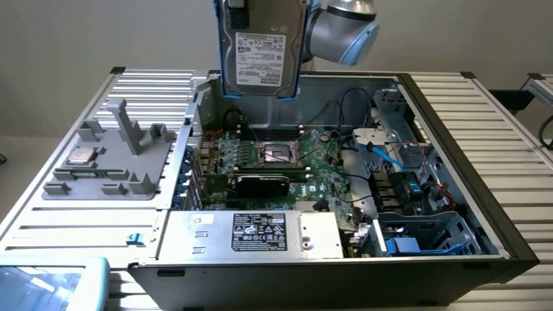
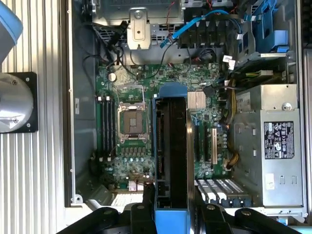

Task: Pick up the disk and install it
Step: 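Pick up the disk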

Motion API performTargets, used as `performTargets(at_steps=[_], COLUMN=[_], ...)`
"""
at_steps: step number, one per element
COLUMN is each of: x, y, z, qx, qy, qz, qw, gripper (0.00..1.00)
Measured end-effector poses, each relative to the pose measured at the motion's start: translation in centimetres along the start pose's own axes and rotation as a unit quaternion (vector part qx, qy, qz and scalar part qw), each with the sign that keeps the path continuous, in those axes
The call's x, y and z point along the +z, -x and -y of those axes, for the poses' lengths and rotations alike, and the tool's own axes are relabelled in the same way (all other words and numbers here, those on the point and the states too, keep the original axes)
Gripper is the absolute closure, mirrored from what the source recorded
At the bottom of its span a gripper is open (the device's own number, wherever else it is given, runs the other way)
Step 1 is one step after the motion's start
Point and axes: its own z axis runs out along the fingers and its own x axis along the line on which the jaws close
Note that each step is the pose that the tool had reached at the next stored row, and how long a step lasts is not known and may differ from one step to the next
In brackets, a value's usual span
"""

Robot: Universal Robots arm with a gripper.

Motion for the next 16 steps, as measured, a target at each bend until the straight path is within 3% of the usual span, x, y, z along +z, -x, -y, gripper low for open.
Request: performTargets(at_steps=[16], x=[0.10], y=[4.2], z=[-5.33], qx=[0.000], qy=[-0.0097], qz=[0.0004], qw=[1.0000], gripper=[0.63])
